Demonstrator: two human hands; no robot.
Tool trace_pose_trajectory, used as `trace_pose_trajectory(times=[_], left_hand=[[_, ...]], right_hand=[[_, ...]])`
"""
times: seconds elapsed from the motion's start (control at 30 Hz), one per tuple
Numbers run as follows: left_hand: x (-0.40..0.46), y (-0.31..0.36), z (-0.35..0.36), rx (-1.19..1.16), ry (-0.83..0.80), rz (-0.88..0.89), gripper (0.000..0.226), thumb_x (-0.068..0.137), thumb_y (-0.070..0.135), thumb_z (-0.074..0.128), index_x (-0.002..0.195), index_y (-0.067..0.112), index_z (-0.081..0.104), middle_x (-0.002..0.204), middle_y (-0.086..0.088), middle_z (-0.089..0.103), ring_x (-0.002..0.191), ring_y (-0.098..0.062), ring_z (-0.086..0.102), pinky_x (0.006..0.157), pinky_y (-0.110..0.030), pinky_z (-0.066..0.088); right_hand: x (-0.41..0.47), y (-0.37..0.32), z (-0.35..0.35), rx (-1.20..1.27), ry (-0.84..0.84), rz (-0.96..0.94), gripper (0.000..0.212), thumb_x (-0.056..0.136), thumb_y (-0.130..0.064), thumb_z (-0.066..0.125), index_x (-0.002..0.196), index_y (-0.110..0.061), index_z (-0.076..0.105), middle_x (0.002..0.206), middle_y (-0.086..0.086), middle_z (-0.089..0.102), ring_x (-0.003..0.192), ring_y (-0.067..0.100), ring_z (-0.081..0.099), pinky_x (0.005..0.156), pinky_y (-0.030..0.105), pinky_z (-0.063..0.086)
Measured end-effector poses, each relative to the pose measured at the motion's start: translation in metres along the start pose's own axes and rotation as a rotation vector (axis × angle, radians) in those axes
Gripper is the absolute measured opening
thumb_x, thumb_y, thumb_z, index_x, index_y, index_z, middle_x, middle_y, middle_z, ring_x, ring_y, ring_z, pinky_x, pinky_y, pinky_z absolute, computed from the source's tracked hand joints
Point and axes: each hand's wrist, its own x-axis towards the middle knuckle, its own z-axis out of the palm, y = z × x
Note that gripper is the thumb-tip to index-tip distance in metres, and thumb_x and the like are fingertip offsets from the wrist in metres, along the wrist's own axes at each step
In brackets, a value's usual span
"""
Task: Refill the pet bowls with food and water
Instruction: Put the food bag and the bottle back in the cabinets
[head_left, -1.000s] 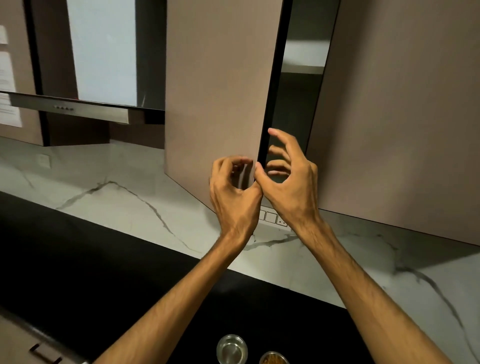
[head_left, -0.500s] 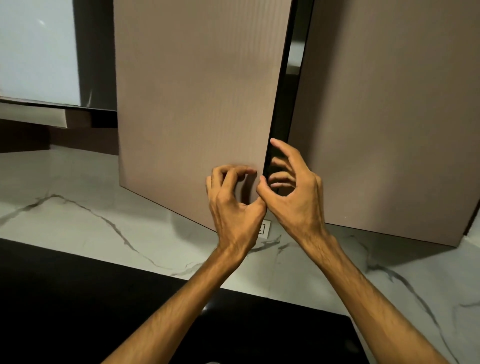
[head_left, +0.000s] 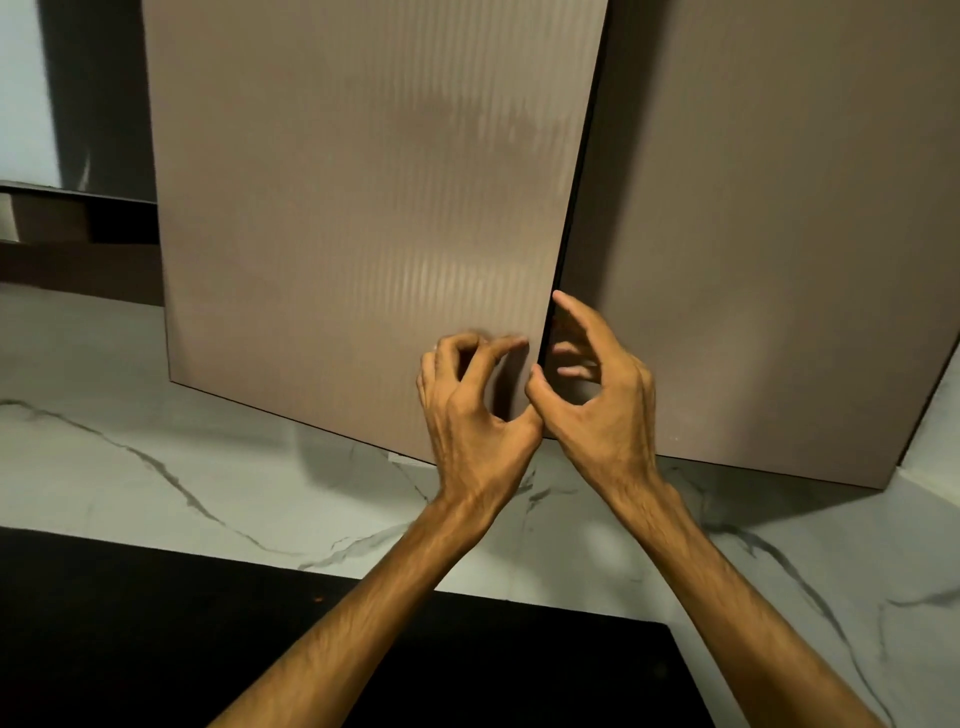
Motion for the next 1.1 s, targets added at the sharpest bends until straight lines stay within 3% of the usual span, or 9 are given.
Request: trace_pose_trajectory(times=[0.1,0.2,0.27,0.33,0.47,0.63,0.8,1.1], left_hand=[[0.001,-0.007,0.005,0.015,-0.014,0.025,0.050,0.075,0.032,0.076,0.123,0.019,0.071,0.115,-0.007,0.059,0.109,-0.009,0.044,0.086,-0.034,0.045],[0.001,-0.013,0.009,0.031,-0.032,0.024,0.054,0.073,0.028,0.079,0.126,0.019,0.071,0.118,-0.008,0.059,0.110,-0.010,0.044,0.087,-0.036,0.046],[0.000,-0.017,0.011,0.046,-0.054,0.031,0.057,0.073,0.028,0.080,0.129,0.020,0.070,0.120,-0.008,0.058,0.111,-0.014,0.046,0.089,-0.035,0.045],[-0.001,-0.021,0.013,0.066,-0.080,0.046,0.061,0.074,0.029,0.081,0.133,0.020,0.069,0.123,-0.008,0.058,0.113,-0.016,0.047,0.091,-0.036,0.045],[-0.004,-0.033,0.016,0.103,-0.115,0.074,0.063,0.077,0.030,0.080,0.137,0.019,0.066,0.128,-0.010,0.057,0.119,-0.021,0.048,0.095,-0.043,0.046],[-0.006,-0.044,0.021,0.133,-0.150,0.094,0.063,0.079,0.029,0.078,0.140,0.017,0.064,0.133,-0.015,0.057,0.125,-0.029,0.049,0.100,-0.046,0.044],[-0.005,-0.050,0.026,0.140,-0.161,0.100,0.065,0.078,0.027,0.079,0.140,0.016,0.064,0.135,-0.017,0.056,0.126,-0.032,0.051,0.106,-0.036,0.034],[-0.003,-0.067,0.032,0.171,-0.194,0.131,0.069,0.076,0.029,0.079,0.142,0.018,0.061,0.139,-0.019,0.052,0.130,-0.032,0.045,0.105,-0.049,0.041]], right_hand=[[-0.001,0.008,0.002,-0.026,-0.003,-0.010,0.072,0.085,-0.021,0.078,0.151,-0.014,0.050,0.143,0.006,0.063,0.119,0.014,0.066,0.096,0.016,0.055],[-0.002,0.016,0.005,-0.108,0.011,-0.020,0.072,0.085,-0.019,0.080,0.151,-0.013,0.050,0.150,0.008,0.057,0.138,0.021,0.056,0.112,0.034,0.050],[-0.002,0.020,0.007,-0.182,0.009,-0.010,0.074,0.086,-0.025,0.077,0.153,-0.016,0.047,0.157,0.009,0.050,0.147,0.022,0.045,0.121,0.024,0.033],[-0.001,0.025,0.009,-0.251,-0.003,-0.005,0.076,0.086,-0.031,0.074,0.155,-0.020,0.044,0.163,0.010,0.041,0.152,0.024,0.036,0.121,0.015,0.019],[-0.004,0.036,0.014,-0.328,-0.039,-0.027,0.077,0.088,-0.036,0.072,0.158,-0.025,0.042,0.170,0.011,0.026,0.159,0.027,0.021,0.122,0.043,0.023],[-0.008,0.047,0.020,-0.394,-0.052,-0.018,0.078,0.088,-0.040,0.071,0.158,-0.029,0.040,0.173,0.012,0.016,0.161,0.027,0.013,0.125,0.058,0.019],[-0.008,0.056,0.023,-0.455,-0.066,-0.008,0.080,0.088,-0.045,0.069,0.160,-0.032,0.037,0.174,0.012,0.011,0.162,0.027,0.006,0.126,0.061,0.012],[-0.007,0.068,0.032,-0.494,-0.078,0.030,0.087,0.085,-0.050,0.069,0.161,-0.036,0.031,0.174,0.012,0.004,0.162,0.029,0.000,0.123,0.070,0.009]])
